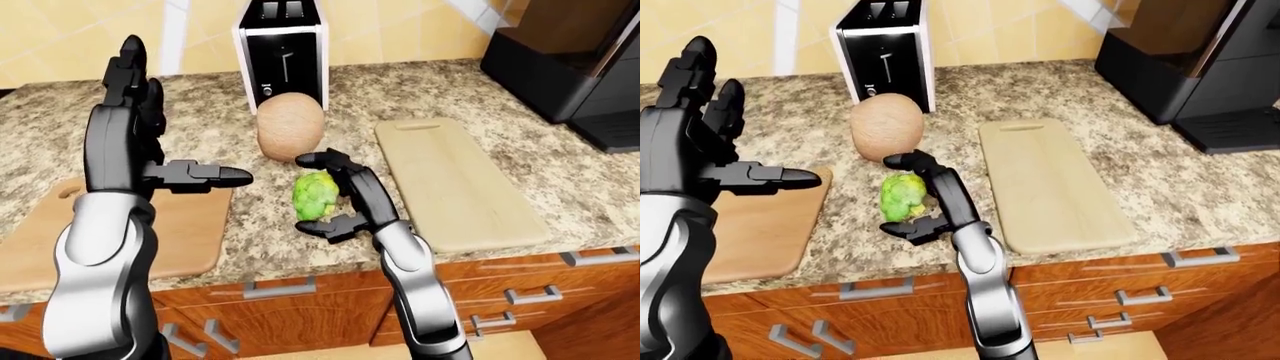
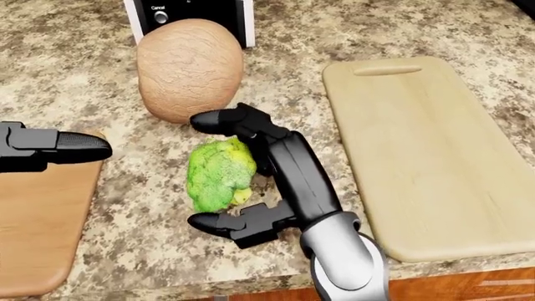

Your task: Place the broccoli and the coconut on separate cutting boards.

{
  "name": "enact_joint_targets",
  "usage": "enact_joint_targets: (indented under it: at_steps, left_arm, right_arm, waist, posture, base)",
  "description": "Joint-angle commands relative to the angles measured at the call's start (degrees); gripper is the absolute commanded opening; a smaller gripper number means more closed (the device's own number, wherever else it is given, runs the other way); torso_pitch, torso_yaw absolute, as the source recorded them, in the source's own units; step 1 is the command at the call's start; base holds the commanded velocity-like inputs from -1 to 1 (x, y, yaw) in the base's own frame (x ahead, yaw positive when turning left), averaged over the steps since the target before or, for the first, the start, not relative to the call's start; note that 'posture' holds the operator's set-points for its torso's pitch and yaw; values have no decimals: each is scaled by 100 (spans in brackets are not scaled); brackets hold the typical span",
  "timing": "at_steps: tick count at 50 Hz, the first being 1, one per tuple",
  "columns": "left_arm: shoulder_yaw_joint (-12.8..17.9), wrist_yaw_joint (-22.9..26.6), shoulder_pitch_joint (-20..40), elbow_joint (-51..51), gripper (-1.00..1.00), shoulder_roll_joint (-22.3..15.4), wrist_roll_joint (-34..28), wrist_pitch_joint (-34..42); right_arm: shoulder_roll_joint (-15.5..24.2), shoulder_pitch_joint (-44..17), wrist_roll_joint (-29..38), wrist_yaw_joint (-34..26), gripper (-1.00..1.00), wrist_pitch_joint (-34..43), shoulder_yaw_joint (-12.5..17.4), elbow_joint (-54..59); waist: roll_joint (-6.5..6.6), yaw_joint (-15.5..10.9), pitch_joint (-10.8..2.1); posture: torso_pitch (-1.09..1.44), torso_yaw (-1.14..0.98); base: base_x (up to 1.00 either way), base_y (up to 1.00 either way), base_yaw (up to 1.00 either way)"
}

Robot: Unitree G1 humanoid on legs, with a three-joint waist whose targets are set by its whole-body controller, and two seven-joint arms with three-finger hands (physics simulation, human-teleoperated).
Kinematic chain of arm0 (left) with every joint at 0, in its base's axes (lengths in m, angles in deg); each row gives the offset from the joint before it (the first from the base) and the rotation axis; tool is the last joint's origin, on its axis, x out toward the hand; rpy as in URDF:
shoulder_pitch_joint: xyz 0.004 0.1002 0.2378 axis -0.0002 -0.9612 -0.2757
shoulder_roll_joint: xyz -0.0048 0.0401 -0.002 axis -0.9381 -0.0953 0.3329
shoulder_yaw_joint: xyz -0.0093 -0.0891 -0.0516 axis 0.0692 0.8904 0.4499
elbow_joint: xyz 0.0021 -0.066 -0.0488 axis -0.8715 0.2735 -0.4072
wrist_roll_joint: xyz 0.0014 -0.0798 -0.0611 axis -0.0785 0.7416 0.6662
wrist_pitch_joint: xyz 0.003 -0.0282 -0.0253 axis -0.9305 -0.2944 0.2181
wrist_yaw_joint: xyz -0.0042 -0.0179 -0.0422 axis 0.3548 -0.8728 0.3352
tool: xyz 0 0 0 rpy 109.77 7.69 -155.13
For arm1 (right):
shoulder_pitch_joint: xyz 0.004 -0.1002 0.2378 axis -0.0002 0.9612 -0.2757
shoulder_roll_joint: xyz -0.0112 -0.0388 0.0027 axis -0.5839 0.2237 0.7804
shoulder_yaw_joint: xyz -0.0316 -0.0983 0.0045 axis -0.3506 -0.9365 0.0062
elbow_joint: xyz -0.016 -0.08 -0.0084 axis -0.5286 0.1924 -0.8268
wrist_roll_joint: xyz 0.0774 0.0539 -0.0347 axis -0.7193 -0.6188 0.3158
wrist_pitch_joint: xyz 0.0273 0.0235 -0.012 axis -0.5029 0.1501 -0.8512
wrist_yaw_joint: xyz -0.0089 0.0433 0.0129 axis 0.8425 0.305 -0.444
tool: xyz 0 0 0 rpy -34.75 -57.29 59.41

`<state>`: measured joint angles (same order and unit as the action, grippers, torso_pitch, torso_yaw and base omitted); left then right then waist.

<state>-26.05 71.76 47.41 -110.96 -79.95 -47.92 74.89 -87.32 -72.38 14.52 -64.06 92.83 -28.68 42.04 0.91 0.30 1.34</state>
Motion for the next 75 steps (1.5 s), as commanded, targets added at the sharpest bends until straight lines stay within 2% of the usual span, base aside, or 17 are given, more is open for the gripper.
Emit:
enact_joint_targets:
  at_steps: [1, 13, 24, 31, 34, 37, 44, 50, 60, 69, 75]
  left_arm:
    - [37, -28, 181, -136, 100, -72, -12, -134]
    - [46, -43, 256, -108, 100, -108, 16, -111]
    - [132, -49, 162, -286, 100, -132, 93, -32]
    - [173, -57, 105, -353, 100, -147, 138, -11]
    - [177, -62, 101, -354, 100, -152, 144, -9]
    - [200, -59, 81, -370, 100, -164, 151, -1]
    - [218, -59, 60, -387, 100, -172, 164, -1]
    - [208, -71, 72, -358, 100, -177, 153, -10]
    - [178, -72, 161, -302, 100, -197, 154, 17]
    - [192, -64, 145, -337, 100, -202, 164, 40]
    - [208, -64, 114, -362, 100, -200, 161, 37]
  right_arm:
    - [-33, -150, -8, 7, 4, -133, -19, -242]
    - [-30, -219, 52, -46, -37, -1, -20, -379]
    - [157, -428, 204, -221, -51, 585, 222, -1107]
    - [299, -729, 139, -195, -58, 696, 449, -1058]
    - [432, -896, 63, -180, -61, 742, 634, -1004]
    - [675, -1180, -72, -153, -63, 839, 951, -935]
    - [1482, -1738, -401, -12, -68, 858, 1644, -439]
    - [2057, -1882, -626, 140, -69, 627, 2002, 65]
    - [2564, -1608, -412, 342, -69, 167, 2280, 543]
    - [2701, -1398, -418, 524, -69, 63, 2471, 644]
    - [2710, -1293, -425, 542, -64, 21, 2491, 678]
  waist:
    - [33, 0, -123]
    - [24, -13, -138]
    - [13, -21, -128]
    - [9, -10, -124]
    - [8, -11, -123]
    - [3, -13, -119]
    - [-31, -20, -98]
    - [-60, -18, -90]
    - [-101, -27, -79]
    - [-121, -29, -72]
    - [-136, -29, -76]
  posture:
    - [0, 0]
    - [0, 0]
    - [0, 0]
    - [0, 0]
    - [0, 0]
    - [0, 0]
    - [0, 0]
    - [0, 0]
    - [0, 0]
    - [0, 0]
    - [0, 0]
  base:
    - [0, 0, 0]
    - [0, 0, 0]
    - [0, 0, 0]
    - [0, 0, 0]
    - [0, 0, 0]
    - [0, 0, 0]
    - [0, 0, 0]
    - [0, 0, 0]
    - [0, 0, 0]
    - [0, 0, 0]
    - [0, 0, 0]
